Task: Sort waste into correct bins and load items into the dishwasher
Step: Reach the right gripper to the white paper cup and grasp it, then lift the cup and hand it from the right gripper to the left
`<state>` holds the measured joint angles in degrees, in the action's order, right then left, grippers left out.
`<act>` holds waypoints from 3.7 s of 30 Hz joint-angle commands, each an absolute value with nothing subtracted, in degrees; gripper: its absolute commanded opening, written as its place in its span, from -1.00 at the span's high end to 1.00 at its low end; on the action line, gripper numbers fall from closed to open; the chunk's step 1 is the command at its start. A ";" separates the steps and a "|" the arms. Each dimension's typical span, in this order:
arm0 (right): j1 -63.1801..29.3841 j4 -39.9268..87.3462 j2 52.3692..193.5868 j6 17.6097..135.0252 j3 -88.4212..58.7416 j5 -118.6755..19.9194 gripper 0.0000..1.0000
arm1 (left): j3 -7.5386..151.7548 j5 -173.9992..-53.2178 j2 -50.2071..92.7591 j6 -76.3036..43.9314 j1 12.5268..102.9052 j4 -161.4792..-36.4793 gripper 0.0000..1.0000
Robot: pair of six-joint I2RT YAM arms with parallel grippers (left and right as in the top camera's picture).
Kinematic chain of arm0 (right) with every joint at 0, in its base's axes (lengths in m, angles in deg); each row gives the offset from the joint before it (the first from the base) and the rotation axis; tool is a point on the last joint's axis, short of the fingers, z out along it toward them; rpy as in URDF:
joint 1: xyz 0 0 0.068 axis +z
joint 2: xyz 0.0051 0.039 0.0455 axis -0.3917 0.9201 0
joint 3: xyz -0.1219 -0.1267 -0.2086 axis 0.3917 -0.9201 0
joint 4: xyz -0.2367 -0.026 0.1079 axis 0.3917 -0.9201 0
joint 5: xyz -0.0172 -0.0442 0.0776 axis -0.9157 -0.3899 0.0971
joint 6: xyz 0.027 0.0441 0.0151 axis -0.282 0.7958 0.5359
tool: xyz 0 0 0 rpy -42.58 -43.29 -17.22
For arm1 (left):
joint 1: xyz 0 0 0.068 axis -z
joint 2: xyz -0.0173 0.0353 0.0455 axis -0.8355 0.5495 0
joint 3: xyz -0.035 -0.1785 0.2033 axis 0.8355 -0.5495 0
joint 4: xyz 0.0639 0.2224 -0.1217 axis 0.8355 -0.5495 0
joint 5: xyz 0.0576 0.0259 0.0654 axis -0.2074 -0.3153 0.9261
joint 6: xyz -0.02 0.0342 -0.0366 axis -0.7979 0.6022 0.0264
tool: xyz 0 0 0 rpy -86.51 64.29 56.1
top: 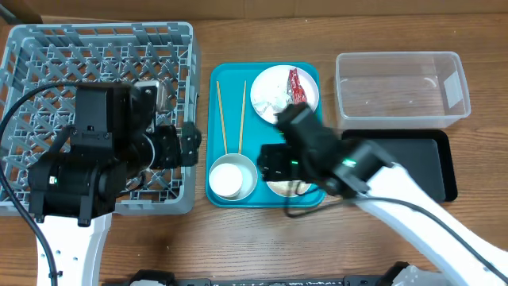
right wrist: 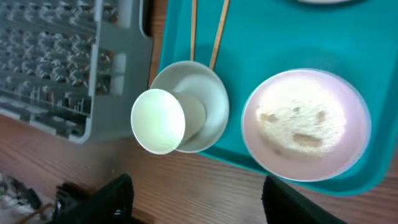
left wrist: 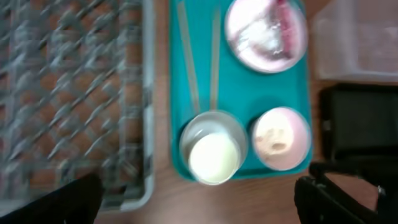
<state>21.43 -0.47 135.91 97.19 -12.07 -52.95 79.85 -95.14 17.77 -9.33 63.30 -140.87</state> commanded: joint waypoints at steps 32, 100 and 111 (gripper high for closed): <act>21.73 9.69 146.97 100.71 -11.75 -51.40 0.92 | 80.94 -85.41 17.77 -14.47 63.02 -144.56 -0.99; 0.01 37.49 125.28 86.48 -11.77 6.63 0.92 | 80.89 -176.58 28.48 19.87 61.53 -131.95 -0.30; -0.58 38.50 125.28 86.22 -11.77 5.47 -0.22 | 80.89 -176.60 28.48 19.87 61.55 -131.91 0.05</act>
